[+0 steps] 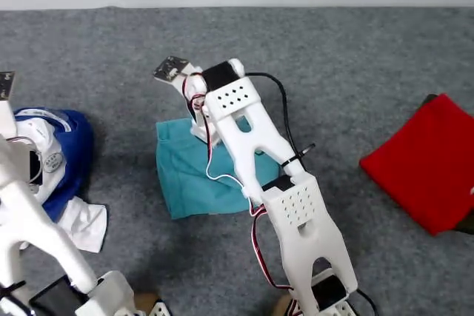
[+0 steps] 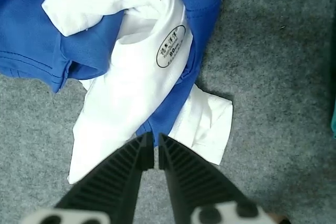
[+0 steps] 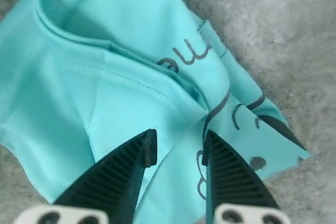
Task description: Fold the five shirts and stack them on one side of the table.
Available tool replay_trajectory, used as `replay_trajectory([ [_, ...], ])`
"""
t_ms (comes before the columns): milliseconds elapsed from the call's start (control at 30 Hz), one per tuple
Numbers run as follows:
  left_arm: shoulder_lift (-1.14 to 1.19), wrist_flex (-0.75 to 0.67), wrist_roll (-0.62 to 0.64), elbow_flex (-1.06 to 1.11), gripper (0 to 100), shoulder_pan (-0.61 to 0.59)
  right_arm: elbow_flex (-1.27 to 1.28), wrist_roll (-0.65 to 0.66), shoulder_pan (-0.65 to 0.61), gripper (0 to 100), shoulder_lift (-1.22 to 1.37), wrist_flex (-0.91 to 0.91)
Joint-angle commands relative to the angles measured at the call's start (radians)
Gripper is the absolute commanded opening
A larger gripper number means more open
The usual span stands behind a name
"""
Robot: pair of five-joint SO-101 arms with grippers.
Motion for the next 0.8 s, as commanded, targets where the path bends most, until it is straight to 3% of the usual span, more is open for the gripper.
replay_trajectory([
  [0, -0.034, 0.009, 0.008, -0.002, 4, 0.005, -0.058, -0.012, -0.005, 14.7, -0.005, 0.031],
  [433, -0.029, 0.009, 0.009, -0.002, 4, 0.006, -0.064, -0.012, -0.027, 14.5, 0.088, 0.022],
  [767, -0.029, 0.009, 0.009, -0.002, 4, 0.005, -0.066, -0.005, -0.038, 8.7, 0.088, -0.01],
])
